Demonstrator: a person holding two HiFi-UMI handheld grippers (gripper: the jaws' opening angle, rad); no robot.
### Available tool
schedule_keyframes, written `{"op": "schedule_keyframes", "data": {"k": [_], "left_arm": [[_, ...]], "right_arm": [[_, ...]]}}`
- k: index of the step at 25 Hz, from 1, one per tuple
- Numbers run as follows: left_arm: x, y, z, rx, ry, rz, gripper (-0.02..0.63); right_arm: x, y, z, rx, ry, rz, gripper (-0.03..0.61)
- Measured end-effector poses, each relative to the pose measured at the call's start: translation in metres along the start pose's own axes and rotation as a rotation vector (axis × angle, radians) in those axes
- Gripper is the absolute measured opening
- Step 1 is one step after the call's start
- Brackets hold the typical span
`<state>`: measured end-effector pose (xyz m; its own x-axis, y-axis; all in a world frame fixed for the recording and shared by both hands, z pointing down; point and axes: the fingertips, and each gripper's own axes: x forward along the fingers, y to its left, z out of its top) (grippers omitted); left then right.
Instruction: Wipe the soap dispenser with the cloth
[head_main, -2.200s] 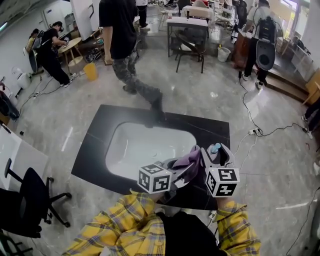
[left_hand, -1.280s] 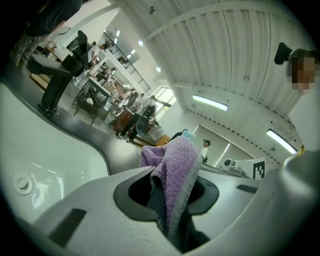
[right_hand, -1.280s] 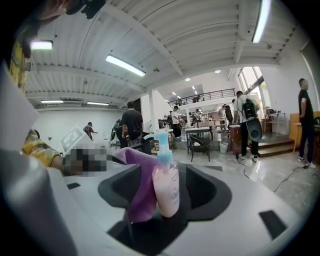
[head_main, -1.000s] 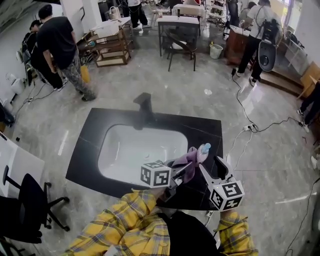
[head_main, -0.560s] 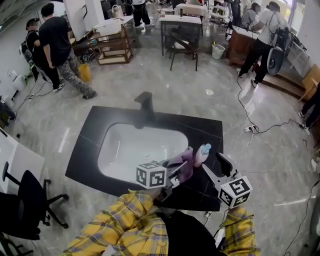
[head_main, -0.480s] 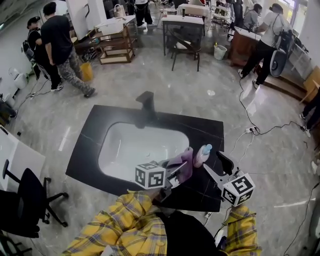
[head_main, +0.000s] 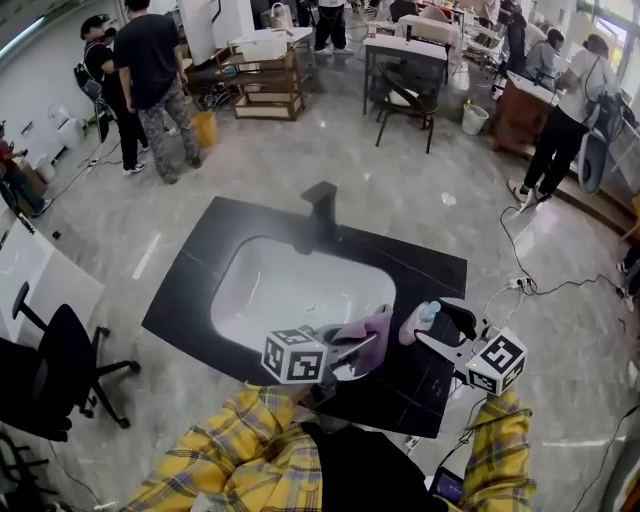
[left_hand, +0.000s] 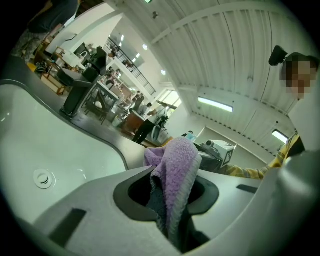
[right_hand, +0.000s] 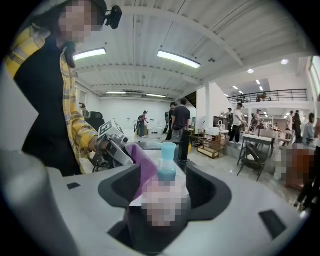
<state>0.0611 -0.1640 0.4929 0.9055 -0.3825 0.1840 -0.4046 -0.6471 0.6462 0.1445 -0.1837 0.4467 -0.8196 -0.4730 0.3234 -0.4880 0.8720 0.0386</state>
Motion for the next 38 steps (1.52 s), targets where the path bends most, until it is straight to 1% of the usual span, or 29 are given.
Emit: {"op": "schedule_keyframes", "data": {"k": [5, 8, 10, 11, 12, 14, 17, 20, 24, 29, 38], "left_arm": [[-0.011, 0.006, 0.0, -0.006, 0.004, 0.034, 0.089], [-0.011, 0.008, -0.001, -0.006, 0.009, 0.037, 0.089], [-0.01, 0.008, -0.001, -0.006, 0.01, 0.04, 0.089], [-0.009, 0.008, -0.001, -0.007, 0.01, 0.041, 0.088], [-0.008, 0.008, 0.0, -0.008, 0.011, 0.04, 0.087], [-0.006, 0.009, 0.0, -0.009, 0.014, 0.037, 0.087], [-0.004, 0.012, 0.0, -0.012, 0.018, 0.038, 0.087], [-0.004, 0.016, 0.001, -0.015, 0.014, 0.038, 0.087], [-0.002, 0.02, 0.003, -0.017, 0.018, 0.032, 0.088], [0.002, 0.016, 0.004, -0.017, 0.023, 0.012, 0.087], [0.005, 0.012, 0.004, -0.009, 0.039, -0.017, 0.087]], "right_arm": [[0.014, -0.003, 0.009, -0.069, 0.043, 0.153, 0.252], [0.022, 0.0, 0.006, -0.108, 0.108, 0.247, 0.25], [0.025, 0.003, 0.002, -0.132, 0.139, 0.288, 0.249], [0.027, 0.003, 0.001, -0.138, 0.145, 0.302, 0.228], [0.028, 0.003, 0.001, -0.139, 0.146, 0.315, 0.189], [0.03, 0.004, 0.001, -0.125, 0.142, 0.34, 0.146], [0.032, 0.003, 0.003, -0.084, 0.13, 0.352, 0.124], [0.035, 0.003, 0.002, -0.058, 0.121, 0.315, 0.123], [0.037, -0.001, 0.003, -0.03, 0.121, 0.22, 0.123], [0.034, -0.007, 0.004, 0.03, 0.101, 0.067, 0.123], [0.029, -0.02, 0.003, 0.159, 0.07, -0.258, 0.123]]}}
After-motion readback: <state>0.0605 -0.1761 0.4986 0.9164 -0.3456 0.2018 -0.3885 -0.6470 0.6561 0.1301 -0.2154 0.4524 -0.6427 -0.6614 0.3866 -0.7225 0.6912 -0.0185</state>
